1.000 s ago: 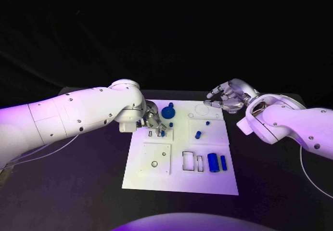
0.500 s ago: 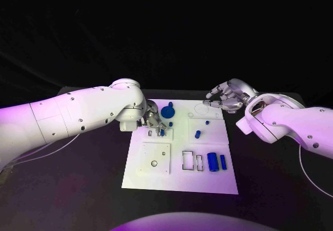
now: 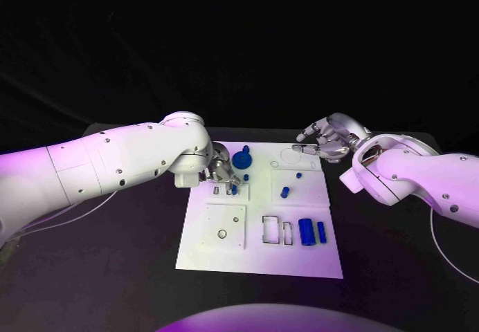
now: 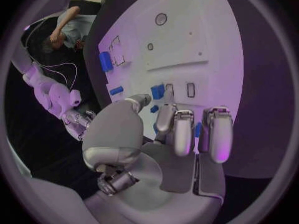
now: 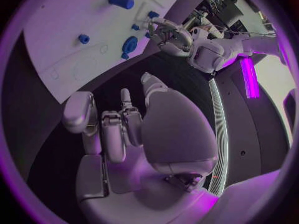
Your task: Assemble the parts on the task board
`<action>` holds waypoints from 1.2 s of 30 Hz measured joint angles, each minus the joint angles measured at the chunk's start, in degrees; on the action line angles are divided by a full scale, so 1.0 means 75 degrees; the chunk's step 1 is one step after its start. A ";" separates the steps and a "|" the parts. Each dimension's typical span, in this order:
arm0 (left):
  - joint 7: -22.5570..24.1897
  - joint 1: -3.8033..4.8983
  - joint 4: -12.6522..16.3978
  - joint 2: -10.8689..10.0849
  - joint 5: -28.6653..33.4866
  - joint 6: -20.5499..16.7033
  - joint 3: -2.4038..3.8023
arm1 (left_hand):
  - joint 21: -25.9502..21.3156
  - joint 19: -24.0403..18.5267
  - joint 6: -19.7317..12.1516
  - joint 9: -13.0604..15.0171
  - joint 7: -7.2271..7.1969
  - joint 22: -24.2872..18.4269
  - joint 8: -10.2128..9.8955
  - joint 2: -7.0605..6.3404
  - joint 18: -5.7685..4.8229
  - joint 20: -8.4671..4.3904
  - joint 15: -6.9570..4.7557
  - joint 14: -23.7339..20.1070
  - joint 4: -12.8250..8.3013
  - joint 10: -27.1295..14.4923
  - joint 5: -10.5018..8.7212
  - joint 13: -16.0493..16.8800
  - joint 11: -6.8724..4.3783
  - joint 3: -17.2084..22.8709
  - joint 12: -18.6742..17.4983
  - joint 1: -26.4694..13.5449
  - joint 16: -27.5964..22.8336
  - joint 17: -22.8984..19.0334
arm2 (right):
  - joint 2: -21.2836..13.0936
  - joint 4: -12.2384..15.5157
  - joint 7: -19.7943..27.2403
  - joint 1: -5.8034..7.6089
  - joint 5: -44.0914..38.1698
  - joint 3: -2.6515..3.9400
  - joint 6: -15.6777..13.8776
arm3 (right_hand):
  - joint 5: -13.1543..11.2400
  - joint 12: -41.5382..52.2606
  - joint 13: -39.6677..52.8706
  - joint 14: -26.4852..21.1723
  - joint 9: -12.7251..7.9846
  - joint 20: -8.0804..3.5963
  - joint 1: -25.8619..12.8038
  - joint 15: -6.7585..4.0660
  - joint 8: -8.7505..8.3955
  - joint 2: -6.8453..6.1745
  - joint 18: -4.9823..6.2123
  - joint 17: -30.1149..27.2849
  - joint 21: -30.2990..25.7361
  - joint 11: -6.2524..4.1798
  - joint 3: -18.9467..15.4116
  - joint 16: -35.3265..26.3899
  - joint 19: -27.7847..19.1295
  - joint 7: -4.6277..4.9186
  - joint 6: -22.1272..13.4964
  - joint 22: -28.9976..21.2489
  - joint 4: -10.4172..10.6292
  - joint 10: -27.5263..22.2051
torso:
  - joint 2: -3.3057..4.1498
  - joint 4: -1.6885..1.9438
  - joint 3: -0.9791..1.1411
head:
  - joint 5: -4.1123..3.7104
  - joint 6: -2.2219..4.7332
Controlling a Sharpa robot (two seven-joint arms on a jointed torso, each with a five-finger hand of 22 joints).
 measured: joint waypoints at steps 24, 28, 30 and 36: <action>-0.0005 -0.0004 -0.0056 0.0054 0.0034 0.0017 -0.0003 | 0.0000 0.0000 0.0084 0.0033 -0.0029 0.0000 0.0172 0.0065 0.0000 0.0000 0.0000 0.0000 -0.0138 -0.0027 -0.0035 -0.0045 -0.0028 0.0497 -0.0035 0.0519 0.0000 0.0000 | 0.0016 -0.0015 -0.0030 -0.0006 -0.0008 0.0000 0.0069 | 0.0000 0.0000 -0.0001 0.0000 0.0008 0.0000 -0.0031 0.0000 0.0031 -0.0031 0.0000 0.0000 -0.0033 0.0000 0.0021 0.0000 0.0000 0.0000 0.0000 0.0000 -0.0021 0.0000 | 0.0004 0.0001 0.0005 | -0.0009 -0.0062; -0.0006 -0.0008 -0.0061 0.0061 0.0042 0.0023 -0.0003 | 0.0000 0.0000 0.0127 0.0056 -0.0072 0.0000 0.0242 0.0064 0.0000 0.0000 0.0000 0.0000 -0.0179 -0.0027 -0.0035 -0.0045 -0.0028 0.0602 -0.0035 0.0618 0.0000 0.0000 | 0.0016 -0.0017 -0.0033 -0.0007 -0.0008 -0.0001 0.0077 | 0.0022 0.0000 -0.0001 0.0000 0.0011 0.0000 -0.0031 0.0000 0.0031 -0.0030 0.0000 0.0000 -0.0032 0.0000 0.0021 0.0000 0.0000 0.0000 0.0000 0.0000 -0.0021 0.0000 | 0.0004 0.0001 0.0005 | -0.0009 -0.0070; -0.0006 -0.0008 -0.0062 0.0061 0.0048 0.0025 -0.0003 | 0.0000 0.0000 0.0165 0.0087 -0.0108 -0.0001 0.0331 0.0073 0.0000 -0.0001 0.0000 0.0000 -0.0227 -0.0051 -0.0102 -0.0045 -0.0056 0.0765 -0.0035 0.0710 0.0000 -0.0001 | 0.0016 -0.0018 -0.0035 -0.0007 -0.0009 -0.0001 0.0081 | 0.0031 0.0000 -0.0001 0.0000 0.0015 0.0000 -0.0031 0.0000 0.0031 -0.0031 0.0000 0.0000 -0.0032 0.0000 0.0021 0.0000 0.0000 0.0000 0.0000 0.0000 -0.0021 0.0000 | 0.0004 0.0001 0.0005 | -0.0010 -0.0075; -0.0006 -0.0008 -0.0060 0.0054 0.0115 0.0025 -0.0003 | 0.0000 -0.0027 0.0158 0.0183 -0.0142 -0.0001 0.0899 -0.0036 0.0001 -0.0112 -0.0085 0.0028 -0.0522 0.0016 -0.0687 -0.0047 -0.0179 0.1949 -0.0035 0.0964 0.0000 -0.0001 | 0.0016 -0.0021 -0.0037 -0.0009 -0.0010 -0.0001 0.0089 | 0.0031 0.0000 -0.0001 0.0000 0.0015 0.0000 -0.0031 0.0000 0.0031 -0.0030 0.0000 0.0000 -0.0032 0.0000 0.0021 0.0000 0.0000 0.0000 0.0000 0.0000 -0.0021 0.0000 | 0.0004 0.0001 0.0005 | -0.0014 -0.0089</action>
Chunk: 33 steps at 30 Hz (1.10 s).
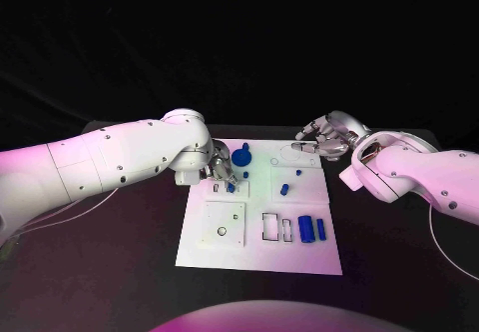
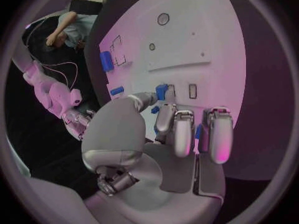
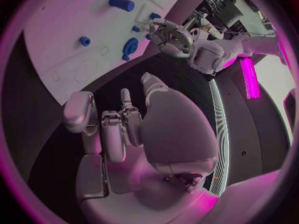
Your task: Assemble the parts on the task board
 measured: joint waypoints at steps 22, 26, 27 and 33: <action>0.0128 -0.0034 0.0312 -0.0368 0.0372 -0.0438 0.0018 | 0.0026 0.0000 -0.0055 0.0756 -0.0046 0.0000 0.0592 -0.0164 0.0000 0.0001 -0.0027 -0.0027 0.0196 0.0125 0.0390 0.0063 -0.0066 0.0233 0.0000 -0.0166 0.0000 0.0000 | -0.0001 -0.0024 -0.0002 -0.0016 -0.0003 -0.0001 0.0001 | 0.0029 0.0000 0.0000 0.0000 0.0009 0.0000 -0.0060 0.0000 0.0000 0.0049 0.0000 0.0000 0.0000 0.0000 0.0000 0.0000 0.0000 0.0000 0.0000 -0.0009 0.0000 0.0000 | -0.0007 0.0007 0.0002 | 0.0026 -0.0015; 0.0230 -0.0090 0.0471 -0.0517 0.0277 -0.0666 0.0026 | 0.0026 0.0000 -0.0050 0.0757 -0.0050 0.0000 0.0593 -0.0164 0.0000 0.0001 -0.0026 -0.0027 0.0196 0.0125 0.0390 0.0072 -0.0066 0.0233 0.0000 -0.0167 0.0000 0.0000 | -0.0016 -0.0020 -0.0002 -0.0020 -0.0003 -0.0001 0.0001 | 0.0029 0.0000 0.0006 0.0000 0.0009 0.0000 -0.0094 0.0000 0.0027 0.0034 0.0000 0.0000 0.0000 0.0000 0.0000 0.0000 0.0000 0.0000 0.0000 -0.0009 0.0000 0.0000 | -0.0007 0.0007 0.0000 | 0.0021 -0.0014; 0.0257 -0.0106 0.0515 -0.0552 0.0239 -0.0725 0.0027 | 0.0026 0.0000 -0.0050 0.0757 -0.0050 -0.0001 0.0593 -0.0165 0.0000 0.0001 -0.0026 -0.0027 0.0196 0.0125 0.0390 0.0072 -0.0066 0.0233 0.0000 -0.0167 0.0000 0.0000 | -0.0020 -0.0019 -0.0002 -0.0021 -0.0003 -0.0001 0.0000 | 0.0029 0.0000 0.0006 0.0000 0.0009 0.0000 -0.0094 0.0000 0.0030 0.0033 0.0000 0.0000 0.0000 0.0000 0.0000 0.0000 0.0000 0.0000 0.0000 -0.0009 0.0000 0.0000 | -0.0007 0.0007 -0.0001 | 0.0019 -0.0014; 0.0479 -0.0236 0.0793 -0.0771 -0.0142 -0.1159 0.0030 | 0.0034 0.0000 -0.0048 0.0757 -0.0051 0.0000 0.0630 -0.0195 0.0001 0.0002 -0.0026 -0.0027 0.0196 0.0124 0.0390 0.0065 -0.0065 0.0233 0.0000 -0.0197 0.0000 0.0000 | -0.0046 -0.0019 -0.0002 -0.0028 -0.0004 -0.0001 -0.0001 | 0.0029 0.0000 0.0006 0.0000 0.0009 0.0000 -0.0093 0.0000 0.0030 0.0033 -0.0001 0.0000 0.0000 0.0000 0.0000 0.0000 0.0000 0.0000 0.0000 -0.0009 0.0000 0.0000 | -0.0011 0.0015 -0.0001 | 0.0007 -0.0019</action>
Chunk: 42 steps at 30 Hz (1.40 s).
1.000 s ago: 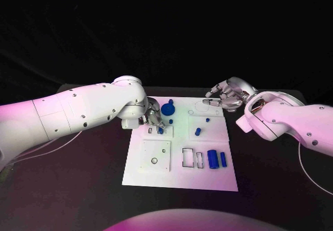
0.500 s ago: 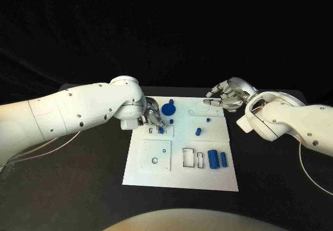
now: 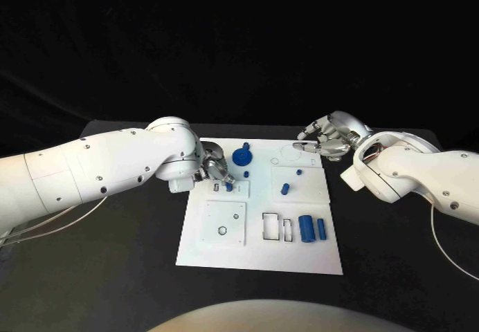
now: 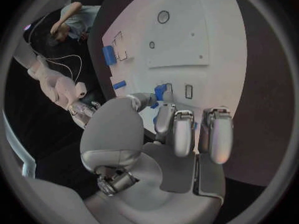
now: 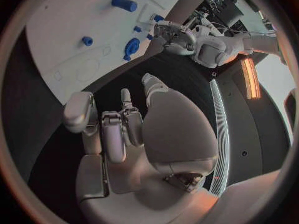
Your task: Assemble the parts on the task board
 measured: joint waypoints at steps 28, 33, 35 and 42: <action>0.0632 -0.0305 0.0336 -0.0202 -0.1457 -0.0805 -0.0007 | 0.0056 0.0000 0.0085 -0.0003 0.0000 0.0000 0.0002 -0.0041 -0.0001 0.0001 0.0000 0.0000 -0.0001 0.0054 -0.0005 0.0024 0.0000 -0.0001 0.0000 -0.0041 0.0000 0.0000 | -0.0023 -0.0003 0.0004 -0.0052 0.0000 0.0000 -0.0001 | 0.0030 0.0000 -0.0003 0.0000 0.0006 0.0000 0.0001 0.0000 0.0000 0.0000 0.0000 0.0005 0.0000 0.0000 0.0022 0.0000 0.0000 0.0000 0.0000 0.0001 0.0022 0.0000 | 0.0023 -0.0020 0.0004 | 0.0042 -0.0030; 0.0646 -0.0305 0.0332 -0.0198 -0.1555 -0.0762 -0.0003 | 0.0056 0.0000 0.0124 -0.0006 -0.0038 0.0000 0.0002 -0.0070 0.0000 0.0001 0.0000 0.0000 -0.0001 0.0054 -0.0050 0.0016 0.0001 -0.0001 0.0000 -0.0071 0.0000 0.0000 | -0.0022 -0.0008 0.0005 -0.0058 0.0000 0.0000 0.0000 | 0.0030 0.0000 -0.0003 0.0000 0.0006 0.0000 0.0001 0.0000 0.0000 0.0000 0.0000 0.0004 0.0000 0.0000 0.0021 0.0000 0.0000 0.0000 0.0000 0.0001 0.0022 0.0000 | 0.0024 -0.0020 0.0007 | 0.0041 -0.0054; 0.0646 -0.0305 0.0332 -0.0198 -0.1577 -0.0725 0.0000 | 0.0056 0.0000 0.0126 -0.0005 -0.0039 -0.0001 0.0002 -0.0071 0.0000 0.0001 0.0000 0.0000 -0.0001 0.0054 -0.0050 0.0016 0.0001 -0.0001 0.0000 -0.0072 0.0000 0.0000 | -0.0021 -0.0012 0.0005 -0.0061 0.0000 0.0000 0.0000 | 0.0030 0.0000 -0.0003 0.0000 0.0005 0.0000 0.0000 0.0000 0.0000 0.0001 0.0000 0.0004 0.0000 0.0000 0.0022 -0.0030 0.0000 0.0000 0.0000 0.0001 0.0022 0.0000 | 0.0024 -0.0020 0.0007 | 0.0041 -0.0060; 0.0646 -0.0300 0.0338 -0.0198 -0.1607 -0.0595 0.0006 | 0.0056 0.0000 0.0137 -0.0005 -0.0049 -0.0001 0.0002 -0.0100 0.0000 0.0001 0.0001 0.0000 -0.0001 0.0054 -0.0051 0.0003 0.0001 -0.0001 0.0000 -0.0101 0.0000 0.0006 | -0.0011 -0.0024 0.0007 -0.0069 0.0000 0.0000 0.0000 | 0.0030 0.0000 -0.0004 0.0000 0.0005 0.0000 -0.0039 0.0000 0.0000 0.0040 0.0001 0.0004 0.0000 0.0000 0.0022 -0.0030 0.0000 0.0000 0.0000 0.0001 0.0022 0.0000 | 0.0022 -0.0018 0.0006 | 0.0049 -0.0071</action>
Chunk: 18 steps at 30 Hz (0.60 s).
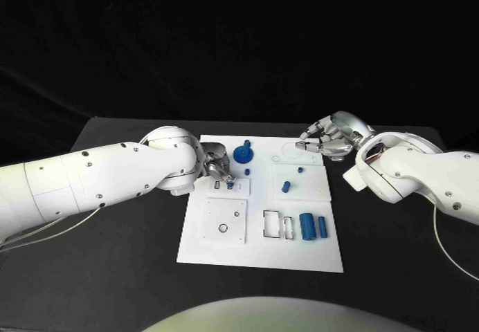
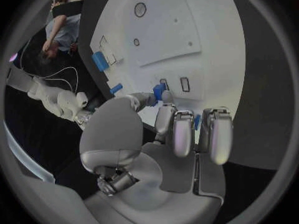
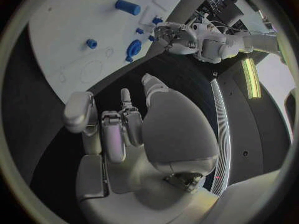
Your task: Assemble the parts on the task board
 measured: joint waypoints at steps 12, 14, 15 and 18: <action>-0.0025 0.0004 0.0041 -0.0016 -0.0004 0.0154 0.0006 | 0.0000 0.0029 0.0031 -0.0001 -0.0008 0.0000 0.0000 0.0001 0.0000 -0.0028 0.0000 0.0000 0.0032 0.0029 0.0046 0.0001 -0.0029 0.0032 0.0000 0.0001 0.0000 -0.0001 | 0.0013 -0.0012 0.0005 -0.0012 0.0002 0.0000 0.0000 | 0.0000 0.0000 -0.0001 0.0000 0.0000 0.0000 0.0000 0.0000 0.0000 0.0000 -0.0001 -0.0001 0.0000 0.0000 0.0000 0.0000 0.0000 0.0000 0.0000 0.0000 0.0000 0.0000 | -0.0004 -0.0001 -0.0004 | -0.0010 -0.0030; -0.0038 0.0001 0.0042 -0.0021 -0.0004 0.0167 0.0002 | 0.0000 0.0029 0.0039 -0.0006 -0.0013 0.0000 -0.0003 0.0001 -0.0001 -0.0028 0.0000 0.0000 0.0032 0.0029 0.0046 0.0000 -0.0029 0.0032 0.0000 0.0002 0.0000 -0.0001 | 0.0020 -0.0015 0.0006 -0.0016 0.0002 0.0000 0.0000 | 0.0000 0.0000 -0.0001 0.0000 0.0006 0.0000 0.0000 0.0000 0.0000 0.0000 0.0000 -0.0001 0.0000 0.0000 0.0000 0.0000 0.0000 0.0000 0.0000 0.0000 0.0000 0.0000 | -0.0003 0.0001 -0.0002 | -0.0012 -0.0031; -0.0044 0.0000 0.0042 -0.0024 -0.0004 0.0172 0.0001 | 0.0000 0.0029 0.0040 -0.0009 -0.0012 0.0000 -0.0003 0.0001 0.0000 -0.0028 0.0000 0.0000 0.0032 0.0029 0.0046 0.0000 -0.0029 0.0032 0.0000 0.0002 0.0000 -0.0001 | 0.0023 -0.0017 0.0006 -0.0018 0.0002 0.0000 0.0001 | 0.0000 0.0000 -0.0001 0.0000 0.0006 0.0000 0.0000 0.0000 0.0000 0.0000 -0.0001 -0.0001 0.0000 0.0000 0.0000 0.0000 0.0000 0.0000 0.0000 0.0000 0.0000 0.0000 | -0.0003 0.0001 -0.0001 | -0.0013 -0.0031; -0.0065 -0.0005 0.0041 -0.0026 -0.0004 0.0191 -0.0005 | 0.0000 0.0029 0.0053 -0.0022 -0.0001 0.0000 -0.0005 0.0002 0.0000 -0.0028 0.0000 0.0000 0.0032 0.0029 0.0046 0.0000 -0.0029 0.0032 0.0000 0.0002 0.0000 -0.0001 | 0.0030 -0.0021 0.0007 -0.0025 0.0003 0.0000 0.0002 | 0.0000 0.0000 -0.0001 0.0000 0.0006 0.0000 0.0000 0.0000 0.0000 0.0000 0.0000 -0.0001 0.0000 0.0000 0.0000 0.0000 0.0000 0.0000 0.0000 0.0000 0.0000 0.0000 | -0.0003 0.0001 0.0000 | -0.0015 -0.0034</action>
